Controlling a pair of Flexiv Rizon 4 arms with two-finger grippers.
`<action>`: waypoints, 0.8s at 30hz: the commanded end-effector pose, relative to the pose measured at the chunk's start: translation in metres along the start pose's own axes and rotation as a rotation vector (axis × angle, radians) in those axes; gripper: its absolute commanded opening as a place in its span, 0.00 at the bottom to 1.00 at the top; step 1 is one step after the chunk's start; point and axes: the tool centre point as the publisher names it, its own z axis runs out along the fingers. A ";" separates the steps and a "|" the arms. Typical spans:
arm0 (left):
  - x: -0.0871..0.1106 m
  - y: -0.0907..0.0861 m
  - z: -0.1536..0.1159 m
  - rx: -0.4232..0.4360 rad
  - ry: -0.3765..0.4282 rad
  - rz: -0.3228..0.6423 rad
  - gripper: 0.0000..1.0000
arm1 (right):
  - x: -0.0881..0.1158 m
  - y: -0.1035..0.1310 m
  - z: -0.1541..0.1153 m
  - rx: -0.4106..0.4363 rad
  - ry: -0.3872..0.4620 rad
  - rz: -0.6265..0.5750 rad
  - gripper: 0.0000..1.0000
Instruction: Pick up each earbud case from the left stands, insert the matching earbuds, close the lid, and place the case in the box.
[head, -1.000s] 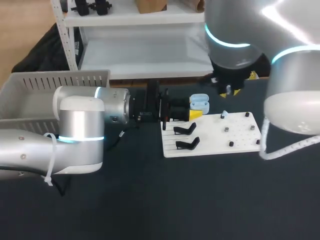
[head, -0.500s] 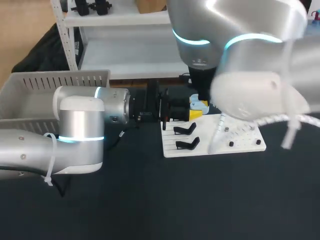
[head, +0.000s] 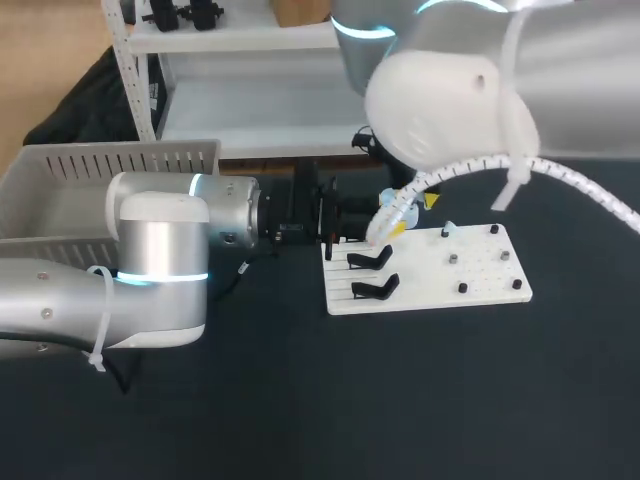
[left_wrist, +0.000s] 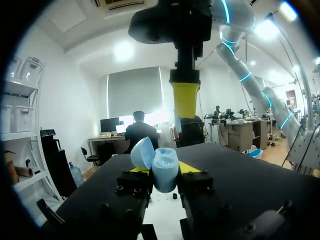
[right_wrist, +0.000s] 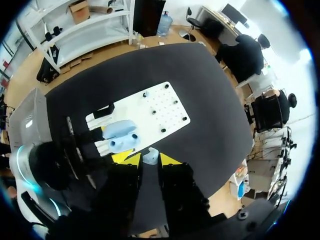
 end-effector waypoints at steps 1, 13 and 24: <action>0.001 0.000 0.000 0.000 -0.003 0.002 0.00 | 0.004 0.005 0.000 -0.039 -0.063 0.056 0.00; 0.001 0.000 0.000 0.000 -0.003 0.002 0.00 | 0.003 0.011 0.001 -0.056 -0.090 0.116 0.00; 0.001 0.000 0.000 0.000 -0.003 0.002 0.00 | -0.003 0.014 0.006 -0.062 -0.083 0.158 0.00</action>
